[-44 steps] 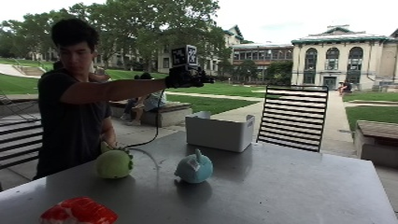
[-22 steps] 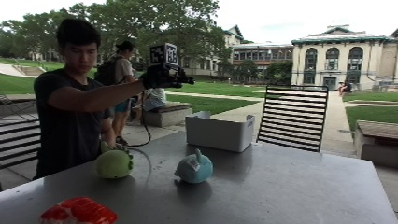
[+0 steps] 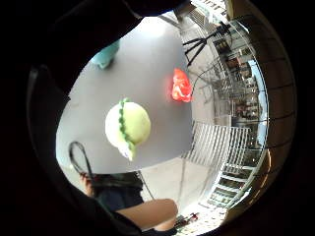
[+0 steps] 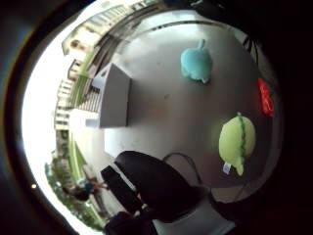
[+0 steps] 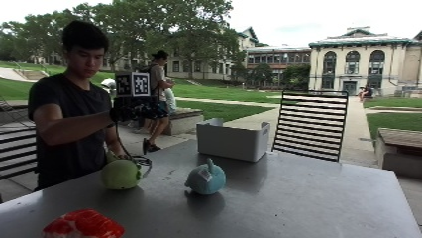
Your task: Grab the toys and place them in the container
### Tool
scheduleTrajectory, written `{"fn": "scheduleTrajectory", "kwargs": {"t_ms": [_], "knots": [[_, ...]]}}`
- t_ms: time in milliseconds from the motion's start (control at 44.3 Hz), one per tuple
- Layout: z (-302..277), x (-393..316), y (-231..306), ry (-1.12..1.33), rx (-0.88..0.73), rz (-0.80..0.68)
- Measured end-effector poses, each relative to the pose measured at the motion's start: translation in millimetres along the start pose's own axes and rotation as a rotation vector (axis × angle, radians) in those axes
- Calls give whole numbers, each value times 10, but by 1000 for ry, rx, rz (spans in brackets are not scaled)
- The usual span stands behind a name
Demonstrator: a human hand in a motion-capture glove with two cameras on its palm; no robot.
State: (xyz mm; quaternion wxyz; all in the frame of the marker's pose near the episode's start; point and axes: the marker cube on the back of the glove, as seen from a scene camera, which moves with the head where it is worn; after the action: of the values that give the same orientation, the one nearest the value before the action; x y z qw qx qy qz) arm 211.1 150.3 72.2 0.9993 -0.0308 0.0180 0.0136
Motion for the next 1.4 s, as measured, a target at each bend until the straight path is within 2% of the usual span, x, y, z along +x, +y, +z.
{"fn": "scheduleTrajectory", "kwargs": {"t_ms": [271, 836, 1016, 1197, 1400], "knots": [[890, 447, 410, -25, -99, 70], [1845, 844, 663, -49, -269, 143], [1857, 860, 648, -68, -249, 155], [1800, 774, 618, -24, -112, 152], [1336, 601, 447, -27, -35, 153]]}}
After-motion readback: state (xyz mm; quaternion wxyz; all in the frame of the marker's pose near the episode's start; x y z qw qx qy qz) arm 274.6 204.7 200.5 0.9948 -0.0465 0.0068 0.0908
